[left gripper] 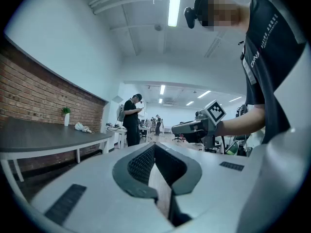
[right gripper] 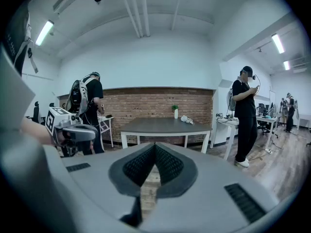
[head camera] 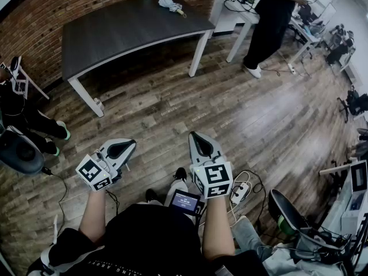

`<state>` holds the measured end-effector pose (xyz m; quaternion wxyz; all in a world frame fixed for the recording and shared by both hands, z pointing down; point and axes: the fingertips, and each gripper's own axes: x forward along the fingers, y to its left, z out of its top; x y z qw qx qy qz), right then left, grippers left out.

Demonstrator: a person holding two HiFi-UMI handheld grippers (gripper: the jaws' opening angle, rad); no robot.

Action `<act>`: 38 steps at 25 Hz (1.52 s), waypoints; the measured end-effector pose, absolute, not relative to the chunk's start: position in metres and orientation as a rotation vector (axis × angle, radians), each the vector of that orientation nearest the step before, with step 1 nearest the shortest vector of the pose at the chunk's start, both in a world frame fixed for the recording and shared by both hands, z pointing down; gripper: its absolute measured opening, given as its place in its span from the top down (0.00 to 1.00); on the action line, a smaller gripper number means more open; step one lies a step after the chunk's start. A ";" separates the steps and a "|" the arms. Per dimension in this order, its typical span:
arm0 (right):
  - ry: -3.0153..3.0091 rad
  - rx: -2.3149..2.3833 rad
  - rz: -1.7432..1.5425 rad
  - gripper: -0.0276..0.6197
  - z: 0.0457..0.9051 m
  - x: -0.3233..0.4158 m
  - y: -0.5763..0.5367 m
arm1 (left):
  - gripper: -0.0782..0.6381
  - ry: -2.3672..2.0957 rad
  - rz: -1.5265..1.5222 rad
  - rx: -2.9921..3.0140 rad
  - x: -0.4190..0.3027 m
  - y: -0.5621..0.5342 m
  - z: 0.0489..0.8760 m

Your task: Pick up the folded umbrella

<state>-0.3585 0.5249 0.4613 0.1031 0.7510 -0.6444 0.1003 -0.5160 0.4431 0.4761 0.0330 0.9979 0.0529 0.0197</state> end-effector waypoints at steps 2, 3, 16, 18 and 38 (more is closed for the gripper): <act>-1.895 2.229 0.291 0.95 0.460 -0.357 0.525 | 0.89 0.169 0.058 3.073 -0.515 0.444 0.475; -1.890 2.241 0.294 0.95 0.460 -0.355 0.525 | 0.89 0.171 0.057 3.073 -0.515 0.444 0.475; -1.901 2.287 0.400 0.94 0.476 -0.343 0.531 | 0.89 0.216 0.068 3.041 -0.504 0.448 0.483; -1.902 2.283 0.408 0.95 0.477 -0.340 0.531 | 0.89 0.238 0.094 3.043 -0.499 0.451 0.487; -1.845 2.242 0.510 0.94 0.522 -0.213 0.533 | 0.89 0.165 0.162 2.923 -0.411 0.401 0.498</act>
